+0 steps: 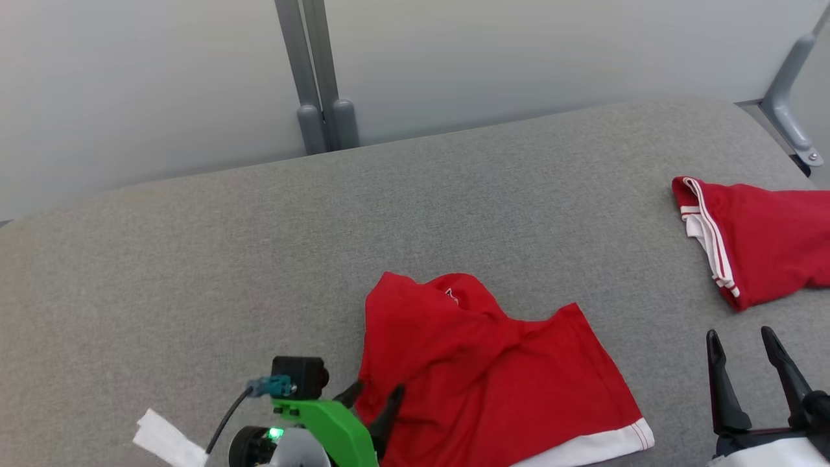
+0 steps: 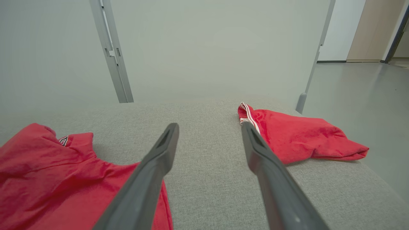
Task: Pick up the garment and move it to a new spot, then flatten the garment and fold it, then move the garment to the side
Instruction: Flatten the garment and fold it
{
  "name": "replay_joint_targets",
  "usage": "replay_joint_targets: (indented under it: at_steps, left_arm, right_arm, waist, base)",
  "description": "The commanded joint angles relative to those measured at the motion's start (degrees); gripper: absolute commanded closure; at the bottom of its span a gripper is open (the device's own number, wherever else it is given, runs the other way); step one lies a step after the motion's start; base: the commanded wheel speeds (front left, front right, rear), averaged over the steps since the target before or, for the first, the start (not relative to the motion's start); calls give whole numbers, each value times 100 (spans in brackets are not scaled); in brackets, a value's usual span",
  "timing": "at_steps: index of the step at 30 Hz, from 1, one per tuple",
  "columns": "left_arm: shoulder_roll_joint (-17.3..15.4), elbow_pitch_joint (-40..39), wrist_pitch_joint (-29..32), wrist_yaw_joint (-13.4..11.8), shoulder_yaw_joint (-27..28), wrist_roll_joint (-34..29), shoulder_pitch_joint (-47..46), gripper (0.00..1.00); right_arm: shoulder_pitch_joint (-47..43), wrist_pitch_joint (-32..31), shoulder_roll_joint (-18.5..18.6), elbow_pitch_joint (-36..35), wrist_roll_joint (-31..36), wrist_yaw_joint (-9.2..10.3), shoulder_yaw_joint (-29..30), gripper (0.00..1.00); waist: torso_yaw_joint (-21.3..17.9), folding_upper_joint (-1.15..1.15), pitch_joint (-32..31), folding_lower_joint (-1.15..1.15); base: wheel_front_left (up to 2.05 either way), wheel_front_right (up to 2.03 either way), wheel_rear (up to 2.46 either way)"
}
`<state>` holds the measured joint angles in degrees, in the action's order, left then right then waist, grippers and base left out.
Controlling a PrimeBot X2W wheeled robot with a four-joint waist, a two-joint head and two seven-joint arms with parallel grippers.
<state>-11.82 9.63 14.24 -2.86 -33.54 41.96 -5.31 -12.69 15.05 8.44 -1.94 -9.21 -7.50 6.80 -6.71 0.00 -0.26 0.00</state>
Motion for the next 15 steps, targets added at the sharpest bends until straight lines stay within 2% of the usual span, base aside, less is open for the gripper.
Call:
replay_joint_targets:
  at_steps: [1, 6, 10, 11, 12, 15]
  left_arm:
    - [139, 303, 70, 98, -38, 65, -233, 0]
    - [433, 1521, 417, 312, -248, 135, -802, 0]
    - [682, 2287, 587, 581, -380, 323, -1103, 0]
    - [709, 2467, 508, 566, -410, 243, -1232, 58]
    - [735, 2600, 388, 519, -428, 164, -1327, 100]
    - [802, 3006, -113, 461, -427, 77, -1641, 100]
  right_arm:
    - [86, 17, 44, 23, -27, 2, -27, 0]
    - [153, 17, 53, 39, -45, 2, -57, 0]
    - [250, 17, 56, 62, -88, 2, -101, 0]
    - [273, 17, 48, 69, -100, 2, -102, 0]
    - [285, 17, 33, 78, -120, 2, -90, 0]
    - [329, 16, 2, 98, -150, 2, -64, 0]
  waist:
    - [-157, 0, 67, 0]
    - [-410, 0, 178, 0]
    - [-565, 0, 351, 0]
    - [-588, 0, 391, 0]
    - [-604, 0, 427, 0]
    - [-626, 0, 511, 0]
  base:
    - [0, 0, 0]
    - [0, 0, 0]
    - [0, 0, 0]
    - [0, 0, 0]
    - [0, 0, 0]
    - [0, 0, 0]
